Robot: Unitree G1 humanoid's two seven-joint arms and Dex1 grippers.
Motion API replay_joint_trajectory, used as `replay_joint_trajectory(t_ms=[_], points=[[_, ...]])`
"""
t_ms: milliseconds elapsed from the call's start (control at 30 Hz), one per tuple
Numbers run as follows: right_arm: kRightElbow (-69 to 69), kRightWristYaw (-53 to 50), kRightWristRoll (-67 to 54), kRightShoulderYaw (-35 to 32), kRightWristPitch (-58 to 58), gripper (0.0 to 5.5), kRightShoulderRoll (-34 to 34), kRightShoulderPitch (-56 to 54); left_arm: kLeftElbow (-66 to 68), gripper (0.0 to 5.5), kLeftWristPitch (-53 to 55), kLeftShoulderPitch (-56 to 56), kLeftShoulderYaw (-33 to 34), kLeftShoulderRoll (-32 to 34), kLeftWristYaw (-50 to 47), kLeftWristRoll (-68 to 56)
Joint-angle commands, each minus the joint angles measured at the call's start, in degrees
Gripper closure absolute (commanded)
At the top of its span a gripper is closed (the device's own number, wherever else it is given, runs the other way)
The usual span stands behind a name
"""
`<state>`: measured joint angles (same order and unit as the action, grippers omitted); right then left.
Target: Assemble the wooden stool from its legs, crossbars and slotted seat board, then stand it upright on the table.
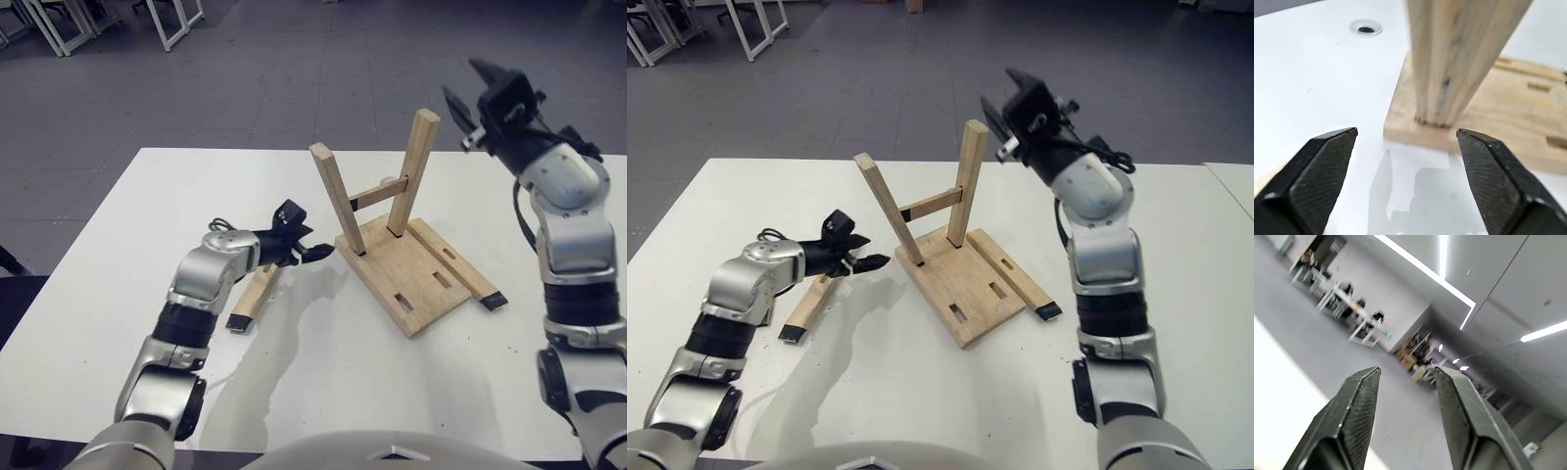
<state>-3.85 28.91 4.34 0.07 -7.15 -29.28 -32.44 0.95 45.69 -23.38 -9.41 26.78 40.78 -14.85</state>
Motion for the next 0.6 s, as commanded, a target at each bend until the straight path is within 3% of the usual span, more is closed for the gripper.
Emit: replay_joint_trajectory(t_ms=[33, 167, 367, 600], points=[[1.21, 5.42, -0.41, 0.42, 1.36, 3.45, -4.81, 5.5, -3.39, 1.75, 0.38, 3.2, -2.39, -0.21, -4.42, 3.6], [10.63, 9.02, 2.8, 4.96, 6.55, 3.45, -7.1, 7.61, 0.95, 1.75, -1.93, 2.1, -3.89, -5.48, -10.74, 6.95], [31.77, 11.5, 9.67, 14.98, 18.96, 3.45, -5.16, 3.82, 5.62, 1.75, -3.78, -0.44, -4.05, -9.67, -13.95, 8.79], [49.3, 7.74, 15.9, 19.05, 30.94, 3.45, -4.49, -2.1, 7.78, 1.75, -4.26, -2.23, -3.92, -12.42, -14.63, 9.14]])
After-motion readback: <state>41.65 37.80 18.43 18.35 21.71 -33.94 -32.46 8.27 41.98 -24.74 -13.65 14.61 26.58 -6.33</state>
